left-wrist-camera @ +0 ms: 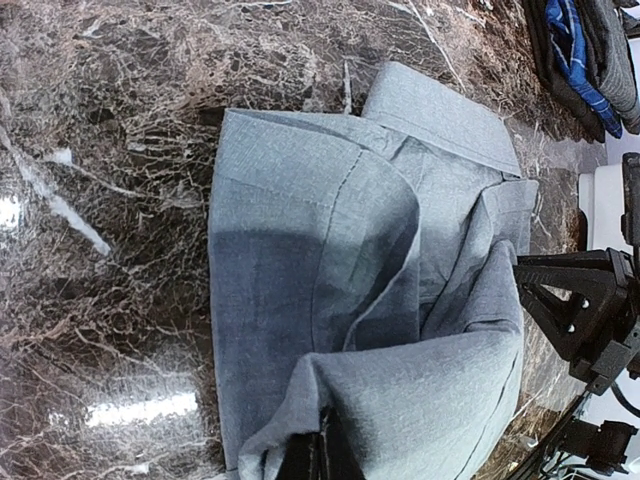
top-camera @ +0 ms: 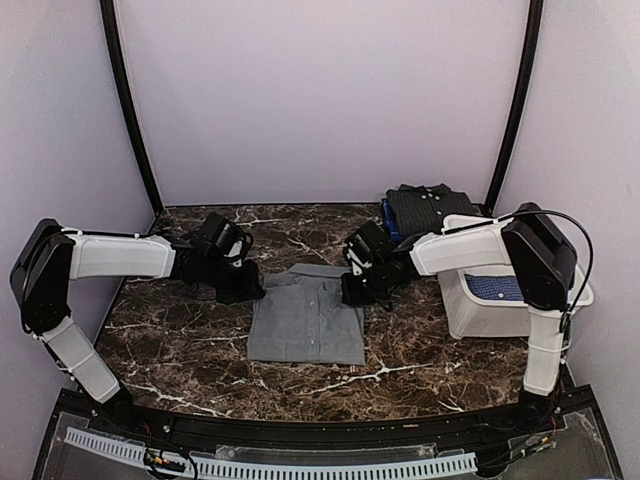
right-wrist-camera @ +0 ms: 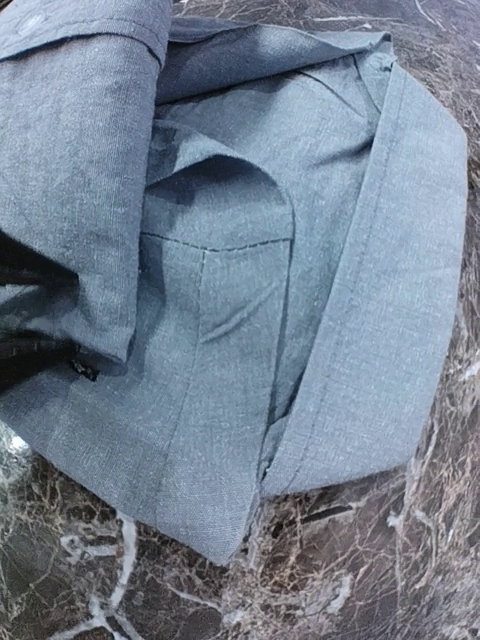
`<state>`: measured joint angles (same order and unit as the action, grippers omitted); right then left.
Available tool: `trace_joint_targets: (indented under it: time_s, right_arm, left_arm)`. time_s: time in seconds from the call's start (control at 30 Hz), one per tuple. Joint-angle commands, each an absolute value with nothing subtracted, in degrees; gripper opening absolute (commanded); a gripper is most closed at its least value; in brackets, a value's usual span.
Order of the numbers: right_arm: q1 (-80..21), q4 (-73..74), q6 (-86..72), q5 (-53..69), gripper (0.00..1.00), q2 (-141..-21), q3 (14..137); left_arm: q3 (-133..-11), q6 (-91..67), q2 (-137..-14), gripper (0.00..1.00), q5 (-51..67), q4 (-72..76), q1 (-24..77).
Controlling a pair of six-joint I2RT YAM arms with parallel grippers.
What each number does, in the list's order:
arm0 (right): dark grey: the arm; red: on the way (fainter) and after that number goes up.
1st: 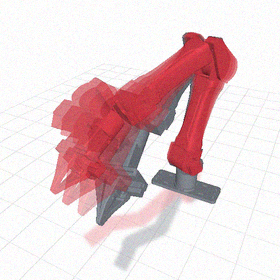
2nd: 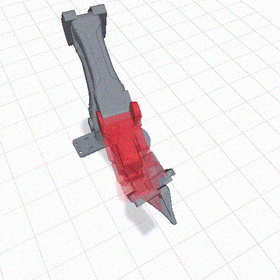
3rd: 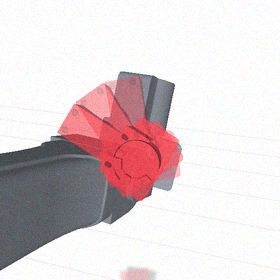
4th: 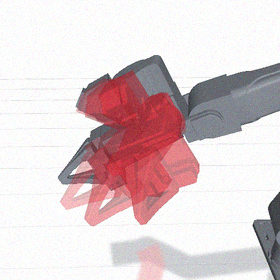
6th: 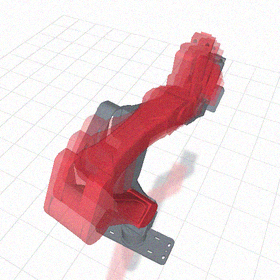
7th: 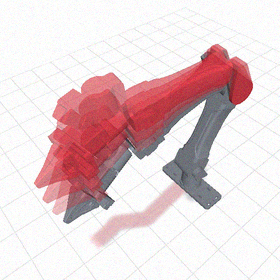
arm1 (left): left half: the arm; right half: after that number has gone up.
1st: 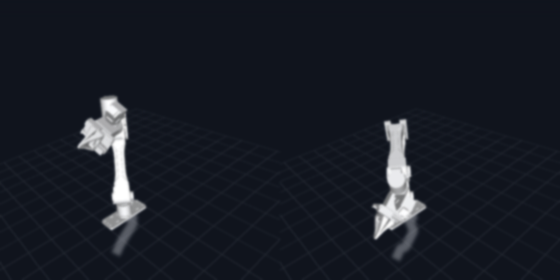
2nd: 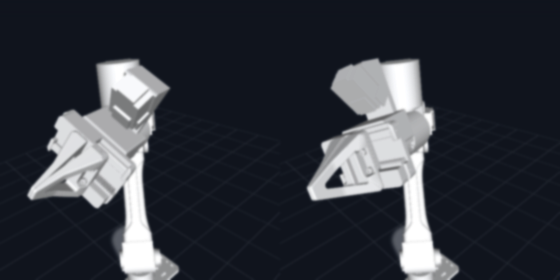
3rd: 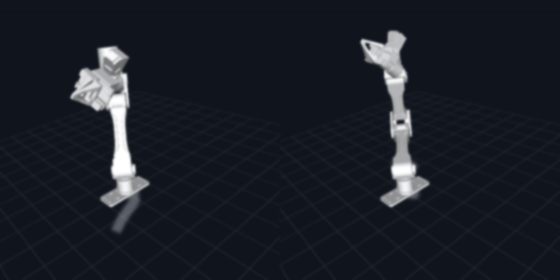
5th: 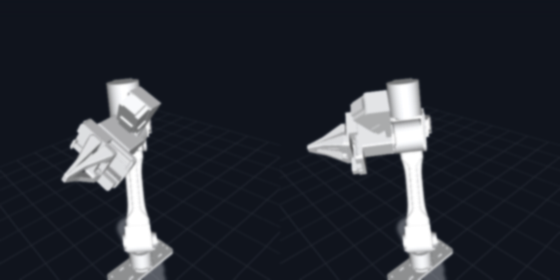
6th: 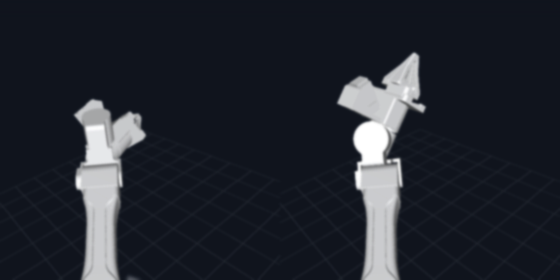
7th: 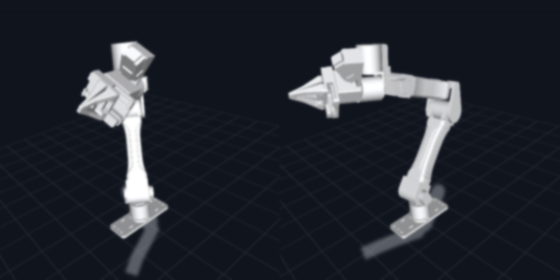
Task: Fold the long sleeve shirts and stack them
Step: Smooth out the square-folded shirt at the center of the board.
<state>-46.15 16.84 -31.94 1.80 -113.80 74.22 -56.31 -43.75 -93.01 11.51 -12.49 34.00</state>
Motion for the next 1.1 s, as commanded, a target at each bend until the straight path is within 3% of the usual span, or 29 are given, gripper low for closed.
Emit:
trace_joint_targets:
  time_s: [0.0, 0.03, 0.5, 1.07]
  right_arm:
    - [-46.54, 13.82, -31.78, 0.18, 0.04, -114.02, 73.90]
    - [-46.64, 13.98, -31.76, -1.00, 0.00, -113.55, 73.79]
    - [-51.00, 15.20, -32.57, -10.95, 0.00, -96.80, 67.33]
    - [-53.47, 14.36, -31.88, -18.07, 0.00, -86.62, 67.40]
  left_arm:
    - [-58.30, -43.33, -92.90, 0.00, 11.16, -13.19, 34.36]
    - [-58.33, -43.24, -92.90, 0.00, 11.05, -13.47, 34.36]
    - [-58.39, -42.85, -84.68, 0.00, 9.30, -15.16, 36.22]
    - [-66.08, -39.63, -81.88, 0.00, 9.13, -15.25, 36.74]
